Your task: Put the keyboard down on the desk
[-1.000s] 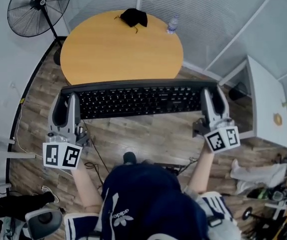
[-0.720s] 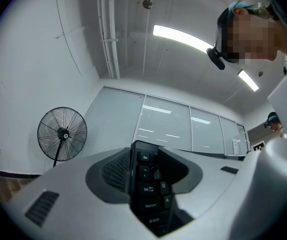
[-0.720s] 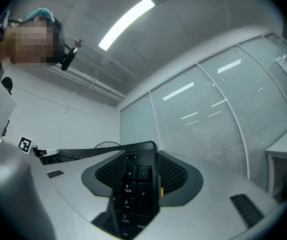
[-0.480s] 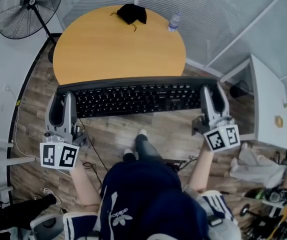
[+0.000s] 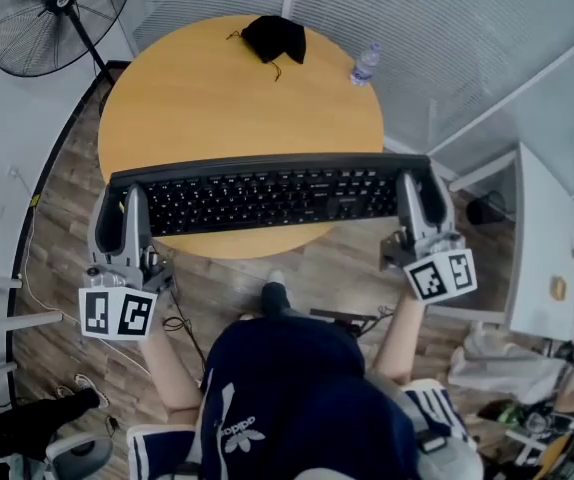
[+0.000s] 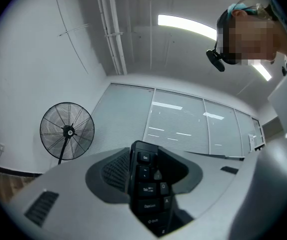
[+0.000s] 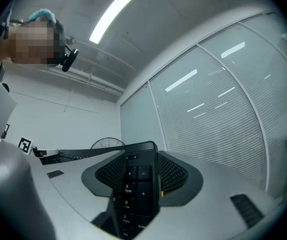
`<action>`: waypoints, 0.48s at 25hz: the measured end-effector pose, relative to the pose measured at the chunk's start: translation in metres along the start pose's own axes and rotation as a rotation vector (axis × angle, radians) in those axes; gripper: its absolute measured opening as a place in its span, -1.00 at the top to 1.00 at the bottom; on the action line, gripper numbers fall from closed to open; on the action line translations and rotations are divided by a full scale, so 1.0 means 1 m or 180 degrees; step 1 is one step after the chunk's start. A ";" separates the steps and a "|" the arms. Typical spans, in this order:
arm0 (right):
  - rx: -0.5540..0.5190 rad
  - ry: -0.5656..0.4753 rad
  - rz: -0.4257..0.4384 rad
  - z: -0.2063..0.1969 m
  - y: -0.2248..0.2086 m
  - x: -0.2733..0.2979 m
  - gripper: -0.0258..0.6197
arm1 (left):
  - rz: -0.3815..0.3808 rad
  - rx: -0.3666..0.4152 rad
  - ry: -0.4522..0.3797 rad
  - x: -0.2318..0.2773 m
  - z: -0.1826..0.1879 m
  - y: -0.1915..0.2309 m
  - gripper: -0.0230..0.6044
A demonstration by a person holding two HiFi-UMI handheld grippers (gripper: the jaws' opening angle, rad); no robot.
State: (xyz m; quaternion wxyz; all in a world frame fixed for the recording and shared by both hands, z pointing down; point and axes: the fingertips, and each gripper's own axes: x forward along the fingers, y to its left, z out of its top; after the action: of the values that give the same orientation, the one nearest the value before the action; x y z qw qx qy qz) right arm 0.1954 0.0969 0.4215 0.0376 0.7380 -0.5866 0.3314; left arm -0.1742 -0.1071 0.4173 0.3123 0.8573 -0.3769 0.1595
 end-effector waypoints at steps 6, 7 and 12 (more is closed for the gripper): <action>-0.0028 0.0027 0.0053 0.002 0.001 0.003 0.34 | 0.0057 -0.0026 -0.0038 -0.005 -0.003 0.000 0.42; -0.0032 0.0043 0.0056 0.002 0.000 0.004 0.34 | 0.0066 -0.0034 -0.0030 -0.006 -0.003 -0.001 0.42; -0.0041 -0.0017 0.0148 0.006 0.001 0.007 0.34 | 0.0132 -0.0008 -0.0106 -0.013 0.002 -0.004 0.42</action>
State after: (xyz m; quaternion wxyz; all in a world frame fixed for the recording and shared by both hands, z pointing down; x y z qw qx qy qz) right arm 0.1979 0.0881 0.4205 0.0331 0.7248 -0.6058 0.3265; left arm -0.1795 -0.0994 0.4074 0.3037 0.8514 -0.4000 0.1512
